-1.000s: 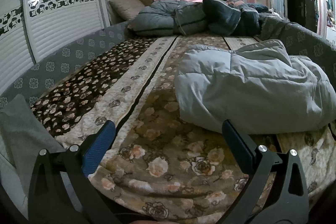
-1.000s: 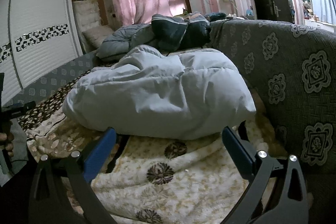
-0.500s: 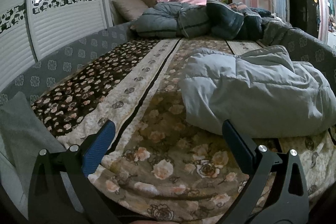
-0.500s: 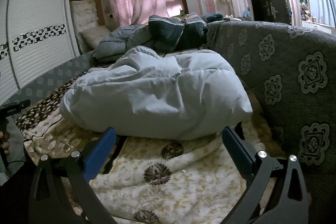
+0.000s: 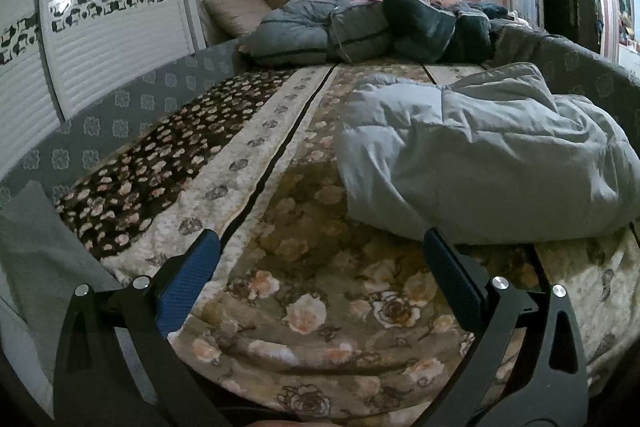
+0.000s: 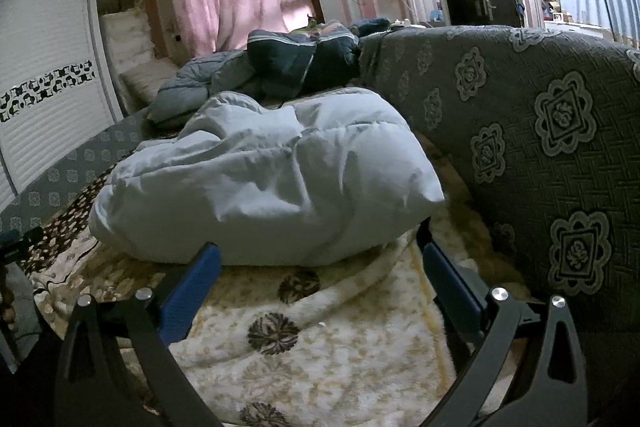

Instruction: Fold large clothes

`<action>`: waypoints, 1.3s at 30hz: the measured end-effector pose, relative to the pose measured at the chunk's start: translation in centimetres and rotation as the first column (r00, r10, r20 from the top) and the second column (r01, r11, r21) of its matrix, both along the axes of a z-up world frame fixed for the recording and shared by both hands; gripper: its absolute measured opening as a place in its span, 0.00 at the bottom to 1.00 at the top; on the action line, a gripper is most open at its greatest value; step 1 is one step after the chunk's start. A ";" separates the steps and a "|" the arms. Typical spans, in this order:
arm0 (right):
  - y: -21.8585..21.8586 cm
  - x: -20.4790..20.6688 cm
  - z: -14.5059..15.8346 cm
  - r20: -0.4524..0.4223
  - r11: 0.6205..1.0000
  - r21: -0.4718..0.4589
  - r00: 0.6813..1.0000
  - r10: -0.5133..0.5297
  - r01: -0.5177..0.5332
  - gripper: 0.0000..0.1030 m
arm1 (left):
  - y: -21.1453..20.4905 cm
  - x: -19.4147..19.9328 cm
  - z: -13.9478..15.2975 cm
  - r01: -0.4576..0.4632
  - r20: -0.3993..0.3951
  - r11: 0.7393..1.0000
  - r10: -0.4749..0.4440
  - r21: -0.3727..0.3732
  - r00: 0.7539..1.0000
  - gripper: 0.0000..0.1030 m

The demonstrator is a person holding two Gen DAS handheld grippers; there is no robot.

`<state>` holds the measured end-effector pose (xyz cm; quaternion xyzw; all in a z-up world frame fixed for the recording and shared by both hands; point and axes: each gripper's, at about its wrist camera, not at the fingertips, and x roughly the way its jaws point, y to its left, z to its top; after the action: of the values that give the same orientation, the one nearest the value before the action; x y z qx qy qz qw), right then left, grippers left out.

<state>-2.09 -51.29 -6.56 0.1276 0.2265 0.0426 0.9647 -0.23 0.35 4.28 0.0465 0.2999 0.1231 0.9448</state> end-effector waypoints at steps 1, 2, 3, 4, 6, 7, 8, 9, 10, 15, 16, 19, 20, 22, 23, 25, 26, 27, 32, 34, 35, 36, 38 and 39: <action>0.1 0.1 0.0 -0.005 1.000 -0.008 1.000 0.001 -0.001 0.98 | 0.1 0.1 -0.1 -0.003 -0.002 1.000 0.002 -0.007 1.000 0.97; 0.2 0.2 -0.1 -0.009 1.000 -0.011 1.000 0.002 -0.002 0.98 | 0.2 0.1 -0.2 -0.002 -0.002 1.000 0.002 -0.008 1.000 0.97; 0.2 0.2 -0.1 -0.012 1.000 -0.013 1.000 0.002 -0.002 0.98 | 0.2 0.2 -0.4 0.000 -0.003 1.000 0.000 -0.010 1.000 0.97; 0.2 0.2 -0.1 -0.014 1.000 -0.014 1.000 0.001 -0.001 0.98 | 0.3 0.3 -0.5 0.001 -0.004 1.000 -0.001 -0.011 1.000 0.97; 0.2 0.2 -0.2 -0.017 1.000 -0.013 1.000 -0.005 0.005 0.98 | 0.3 0.5 -0.8 0.005 -0.009 1.000 -0.005 -0.012 1.000 0.97; 0.2 0.2 -0.2 -0.020 1.000 -0.013 1.000 -0.008 0.008 0.98 | 0.4 0.6 -1.1 0.008 -0.013 1.000 -0.008 -0.011 1.000 0.97; 0.2 0.2 -0.3 -0.022 1.000 -0.017 1.000 -0.012 0.012 0.98 | 0.4 0.7 -1.3 0.009 -0.016 1.000 -0.009 -0.011 1.000 0.97; 0.2 0.2 -0.3 -0.023 1.000 -0.020 1.000 -0.014 0.013 0.98 | 0.4 0.7 -1.6 0.010 -0.018 1.000 -0.011 -0.015 1.000 0.97; 0.3 0.3 -0.3 -0.025 1.000 -0.023 1.000 -0.014 0.014 0.98 | 0.5 0.8 -1.9 0.010 -0.024 1.000 -0.010 -0.021 1.000 0.97; 0.8 0.6 -0.4 -0.037 0.998 -0.053 0.999 -0.016 0.014 0.98 | 0.7 0.9 -2.9 0.013 -0.031 0.999 -0.014 -0.038 0.999 0.97; 1.0 0.6 -0.4 -0.036 0.998 -0.062 0.999 -0.015 0.013 0.98 | 0.8 0.9 -3.0 0.014 -0.032 0.999 -0.016 -0.045 0.999 0.97; 1.4 0.4 -0.4 -0.032 0.997 -0.079 0.999 -0.015 0.013 0.98 | 1.0 0.8 -3.2 0.019 -0.026 0.998 -0.020 -0.054 0.999 0.97; 1.5 0.4 -0.4 -0.032 0.996 -0.084 0.999 -0.016 0.014 0.98 | 1.1 0.8 -3.3 0.021 -0.023 0.998 -0.023 -0.056 0.999 0.97; 1.6 0.3 -0.3 -0.030 0.995 -0.093 0.999 -0.021 0.018 0.98 | 1.1 0.7 -3.4 0.032 -0.014 0.998 -0.033 -0.056 0.999 0.97; 1.8 0.4 -0.4 -0.032 0.995 -0.096 0.999 -0.021 0.017 0.98 | 1.1 0.6 -3.4 0.037 -0.012 0.998 -0.037 -0.053 0.999 0.97; 2.0 0.5 -0.4 -0.039 0.995 -0.102 0.999 -0.022 0.018 0.98 | 1.1 0.6 -3.5 0.041 -0.014 0.998 -0.042 -0.052 0.999 0.97; 2.2 0.6 -0.5 -0.044 0.995 -0.103 0.999 -0.018 0.013 0.98 | 1.2 0.5 -3.5 0.042 -0.014 0.998 -0.042 -0.054 0.999 0.97; 2.4 0.7 -0.5 -0.048 0.994 -0.108 0.999 -0.014 0.009 0.98 | 1.2 0.5 -3.5 0.043 -0.017 0.998 -0.043 -0.052 0.999 0.97; 3.5 0.5 -0.6 -0.052 0.988 -0.152 0.998 0.023 -0.031 0.98 | 1.3 0.8 -2.9 0.032 -0.013 0.999 -0.032 -0.044 0.999 0.97; 3.8 0.5 -0.6 -0.053 0.987 -0.158 0.998 0.032 -0.040 0.98 | 1.3 1.0 -2.8 0.020 -0.017 0.999 -0.021 -0.044 1.000 0.97; 3.8 0.5 -0.6 -0.053 0.987 -0.158 0.998 0.034 -0.042 0.98 | 1.2 1.1 -2.7 0.018 -0.020 0.999 -0.019 -0.044 1.000 0.97; 3.7 0.5 -0.6 -0.052 0.987 -0.156 0.998 0.035 -0.042 0.98 | 1.1 1.1 -2.7 0.017 -0.020 0.999 -0.018 -0.044 1.000 0.97; 3.7 0.5 -0.6 -0.051 0.987 -0.155 0.998 0.035 -0.043 0.98 | 0.9 1.1 -2.5 0.020 -0.021 0.999 -0.021 -0.037 1.000 0.97; 3.7 0.5 -0.5 -0.050 0.988 -0.151 0.998 0.036 -0.043 0.98 | 0.9 1.2 -2.5 0.020 -0.022 0.999 -0.021 -0.036 1.000 0.97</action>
<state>-1.56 -47.60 -7.10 0.0499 0.2541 0.0414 0.9650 0.99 1.20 1.83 0.0342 0.3122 0.1074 0.9433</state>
